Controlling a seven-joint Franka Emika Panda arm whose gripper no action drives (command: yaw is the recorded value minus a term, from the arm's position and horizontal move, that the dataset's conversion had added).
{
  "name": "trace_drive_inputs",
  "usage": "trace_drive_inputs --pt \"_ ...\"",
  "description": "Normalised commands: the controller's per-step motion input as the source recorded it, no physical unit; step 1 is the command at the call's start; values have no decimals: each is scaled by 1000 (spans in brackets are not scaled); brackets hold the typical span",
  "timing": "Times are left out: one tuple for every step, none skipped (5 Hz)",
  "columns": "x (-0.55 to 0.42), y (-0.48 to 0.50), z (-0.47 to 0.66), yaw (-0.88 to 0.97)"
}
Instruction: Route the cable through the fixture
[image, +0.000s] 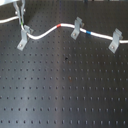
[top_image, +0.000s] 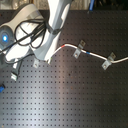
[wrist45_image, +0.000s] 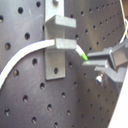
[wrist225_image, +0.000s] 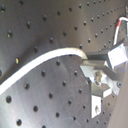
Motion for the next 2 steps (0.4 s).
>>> trace_drive_inputs --pt "-30 -11 1 0" --pt "-500 -7 11 0"
